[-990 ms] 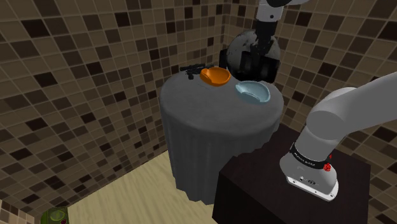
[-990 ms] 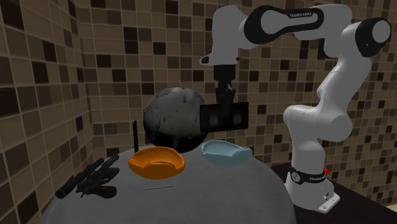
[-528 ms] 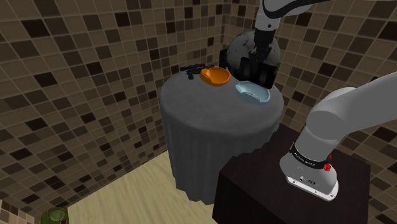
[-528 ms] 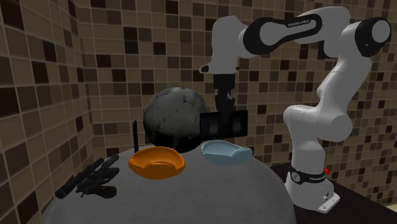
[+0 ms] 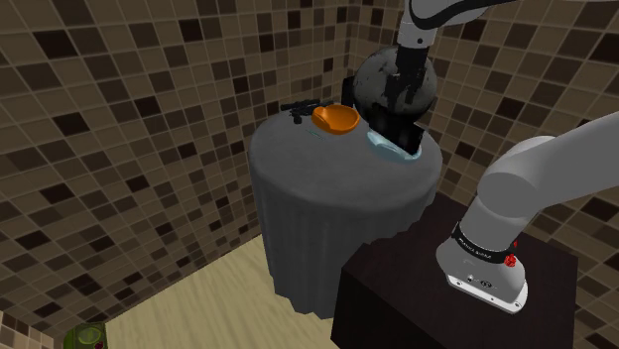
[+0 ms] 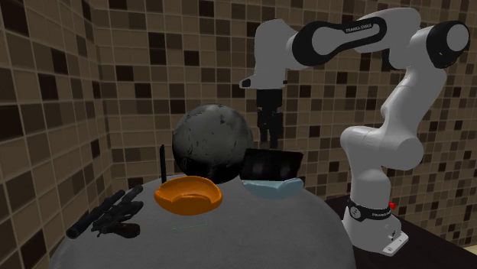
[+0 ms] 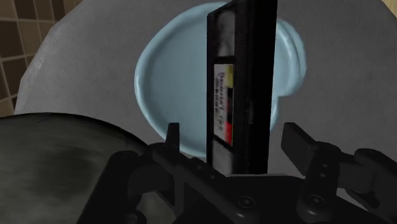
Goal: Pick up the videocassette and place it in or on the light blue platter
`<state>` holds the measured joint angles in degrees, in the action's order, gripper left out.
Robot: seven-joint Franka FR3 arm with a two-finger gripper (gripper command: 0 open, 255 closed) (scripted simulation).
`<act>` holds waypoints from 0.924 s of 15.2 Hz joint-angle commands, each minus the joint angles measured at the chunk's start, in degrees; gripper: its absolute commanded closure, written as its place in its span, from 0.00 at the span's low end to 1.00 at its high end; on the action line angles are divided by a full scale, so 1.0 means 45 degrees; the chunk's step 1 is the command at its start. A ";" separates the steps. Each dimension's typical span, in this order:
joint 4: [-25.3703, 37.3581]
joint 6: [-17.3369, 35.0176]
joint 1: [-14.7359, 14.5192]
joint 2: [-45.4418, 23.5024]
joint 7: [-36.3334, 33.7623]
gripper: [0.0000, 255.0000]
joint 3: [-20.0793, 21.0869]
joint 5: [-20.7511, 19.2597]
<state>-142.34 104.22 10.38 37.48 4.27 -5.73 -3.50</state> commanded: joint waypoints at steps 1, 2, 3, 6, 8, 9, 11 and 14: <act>0.0000 0.0000 0.0000 0.0000 0.0000 0.00 0.0000 0.0000; 0.0000 0.0000 0.0000 0.0000 0.0000 0.00 0.0000 0.0000; 0.0000 0.0000 0.0000 0.0000 0.0000 0.00 0.0000 0.0000; 0.1298 -0.1276 -0.0027 -0.0021 0.0013 0.00 0.0058 0.0054; 0.1657 -0.1604 -0.0034 -0.0053 0.0017 0.00 0.0072 0.0067; 0.1656 -0.1604 -0.0033 -0.0051 0.0017 0.00 0.0072 0.0067; 0.1657 -0.1604 -0.0033 -0.0053 0.0017 0.00 0.0072 0.0067; 0.1657 -0.1604 -0.0033 -0.0053 0.0017 0.00 0.0072 0.0067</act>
<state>-134.90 97.02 10.23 37.25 4.34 -5.40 -3.20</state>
